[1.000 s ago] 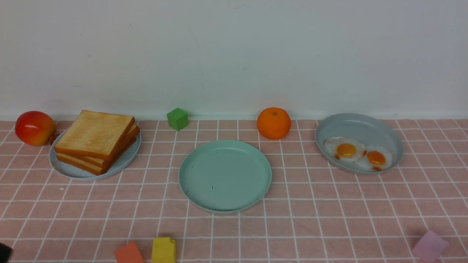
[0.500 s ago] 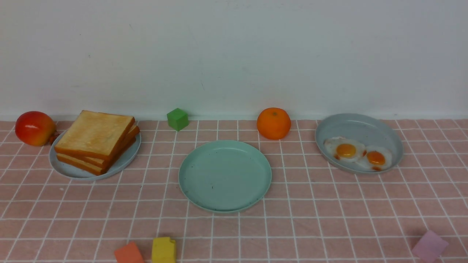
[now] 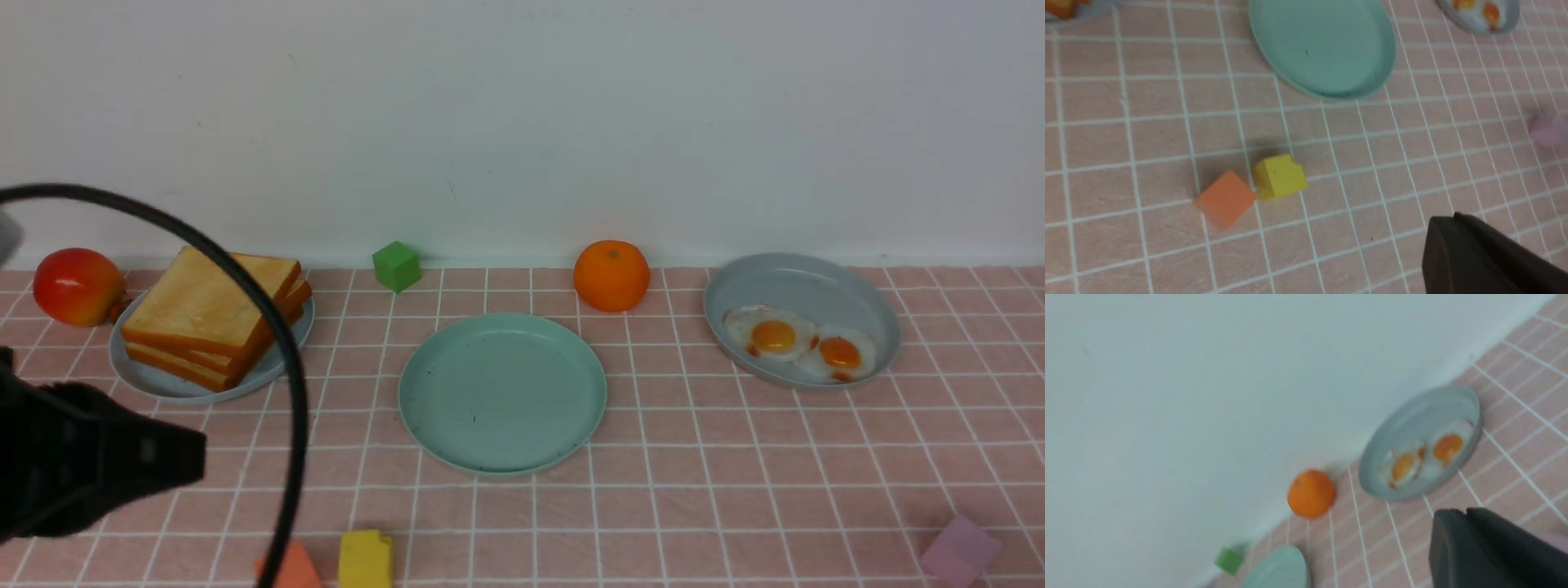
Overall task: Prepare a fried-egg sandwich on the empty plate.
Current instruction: Use the left arm to grab a slice of bread
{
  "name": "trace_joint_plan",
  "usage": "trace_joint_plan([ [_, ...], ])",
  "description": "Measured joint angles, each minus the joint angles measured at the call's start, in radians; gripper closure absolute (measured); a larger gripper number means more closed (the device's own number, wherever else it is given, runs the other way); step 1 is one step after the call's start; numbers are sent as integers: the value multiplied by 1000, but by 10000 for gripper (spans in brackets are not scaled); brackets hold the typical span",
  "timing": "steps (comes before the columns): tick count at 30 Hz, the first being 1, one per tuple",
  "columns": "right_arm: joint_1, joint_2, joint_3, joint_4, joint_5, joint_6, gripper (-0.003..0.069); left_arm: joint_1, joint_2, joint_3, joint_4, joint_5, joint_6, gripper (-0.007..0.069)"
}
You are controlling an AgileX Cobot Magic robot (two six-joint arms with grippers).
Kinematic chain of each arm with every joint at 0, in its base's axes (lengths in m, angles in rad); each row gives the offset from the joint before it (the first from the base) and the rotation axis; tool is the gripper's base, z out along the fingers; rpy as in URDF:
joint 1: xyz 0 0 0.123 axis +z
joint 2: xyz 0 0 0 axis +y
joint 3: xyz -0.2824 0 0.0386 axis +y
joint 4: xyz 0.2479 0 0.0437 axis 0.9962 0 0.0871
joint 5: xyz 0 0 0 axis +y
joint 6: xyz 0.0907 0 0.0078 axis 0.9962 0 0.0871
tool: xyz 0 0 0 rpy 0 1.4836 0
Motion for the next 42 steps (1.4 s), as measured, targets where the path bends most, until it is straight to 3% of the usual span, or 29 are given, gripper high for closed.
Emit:
trace_joint_plan([
  [4, 0, 0, 0, 22, -15, 12, 586, -110, 5, -1, 43, 4, 3, 638],
  [7, 1, 5, -55, 13, 122, 11, 585, -150, 32, -10, 89, -8, -48, 638],
  [10, 22, 78, -220, -29, 349, -81, 585, -153, 108, -48, 175, -15, -106, 638],
  [11, 36, 148, -348, -66, 500, -166, 585, -153, 176, -79, 232, -15, -141, 638],
  [17, 69, 382, -716, -215, 901, -371, 582, -153, 455, -274, 445, -14, -265, 638],
  [22, 188, 460, -821, -242, 950, -396, 582, -140, 698, -473, 636, -9, -336, 638],
  [27, 314, 483, -851, -250, 951, -433, 578, -61, 934, -700, 650, 28, -340, 638],
  [32, 347, 483, -852, -255, 952, -479, 577, -35, 1081, -821, 667, 39, -272, 625],
  [37, 348, 483, -852, -298, 952, -490, 575, -35, 1192, -895, 714, 12, -222, 449],
  [38, 348, 483, -852, -300, 952, -490, 575, -35, 1196, -897, 718, 12, -222, 449],
  [39, 348, 483, -852, -305, 951, -490, 574, -35, 1205, -899, 732, -7, -222, 377],
  [42, 348, 483, -853, -306, 948, -490, 571, -35, 1227, -902, 757, -36, -224, 268],
])
